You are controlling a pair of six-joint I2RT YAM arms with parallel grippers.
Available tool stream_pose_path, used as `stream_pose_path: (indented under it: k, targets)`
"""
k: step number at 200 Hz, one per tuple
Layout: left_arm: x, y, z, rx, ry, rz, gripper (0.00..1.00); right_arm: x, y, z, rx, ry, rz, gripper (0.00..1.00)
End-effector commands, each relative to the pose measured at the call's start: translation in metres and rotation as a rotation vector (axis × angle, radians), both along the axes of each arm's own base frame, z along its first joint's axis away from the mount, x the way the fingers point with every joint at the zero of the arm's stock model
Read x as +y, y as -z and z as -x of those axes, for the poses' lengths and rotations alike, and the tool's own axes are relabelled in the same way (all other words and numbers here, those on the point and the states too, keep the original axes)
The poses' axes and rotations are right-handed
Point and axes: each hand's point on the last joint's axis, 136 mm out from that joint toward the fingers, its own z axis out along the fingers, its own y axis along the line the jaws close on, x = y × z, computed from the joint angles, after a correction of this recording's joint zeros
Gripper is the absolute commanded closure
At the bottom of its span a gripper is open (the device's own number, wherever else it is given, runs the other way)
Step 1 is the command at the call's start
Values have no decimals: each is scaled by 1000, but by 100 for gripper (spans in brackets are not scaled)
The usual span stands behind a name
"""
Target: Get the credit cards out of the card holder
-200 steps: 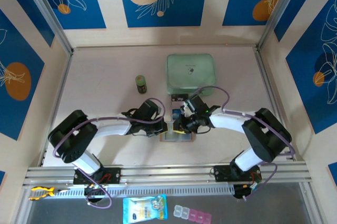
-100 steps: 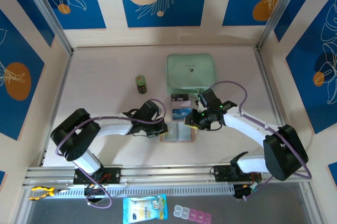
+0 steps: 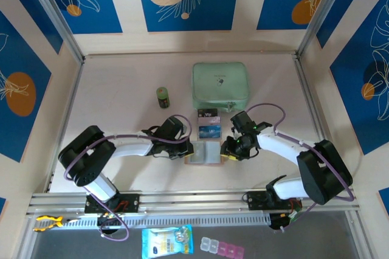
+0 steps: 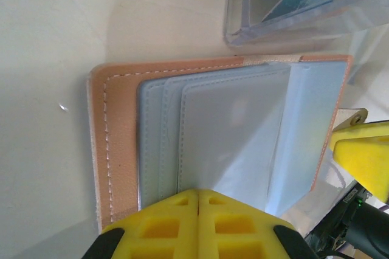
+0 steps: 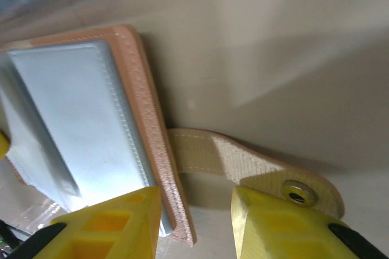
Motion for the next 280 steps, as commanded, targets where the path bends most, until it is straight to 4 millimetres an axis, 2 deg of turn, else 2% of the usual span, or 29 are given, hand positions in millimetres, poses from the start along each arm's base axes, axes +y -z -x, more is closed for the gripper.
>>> stream_pose_path:
  k: [1,31,87,114,159,189,224,280]
  targets:
    - [4,11,19,51,47,-36,95,-13,4,9,21,11,49,65]
    - [-8,12,21,54,66,-24,95,-25,-2,12,10,44,77,66]
    - [-29,7,24,43,94,1,95,-31,-34,10,-69,65,46,68]
    - [-31,1,18,7,78,20,93,-12,-48,8,-86,42,-60,70]
    - [-9,-10,13,-61,29,-56,91,38,-64,6,-103,-53,-211,74]
    - [1,-9,17,-55,33,-99,92,63,-60,7,-89,-124,-218,76]
    - [6,5,23,-16,46,-129,97,86,-52,6,-77,-169,-232,79]
    - [3,19,24,20,63,-137,98,100,-35,4,-57,-192,-219,81]
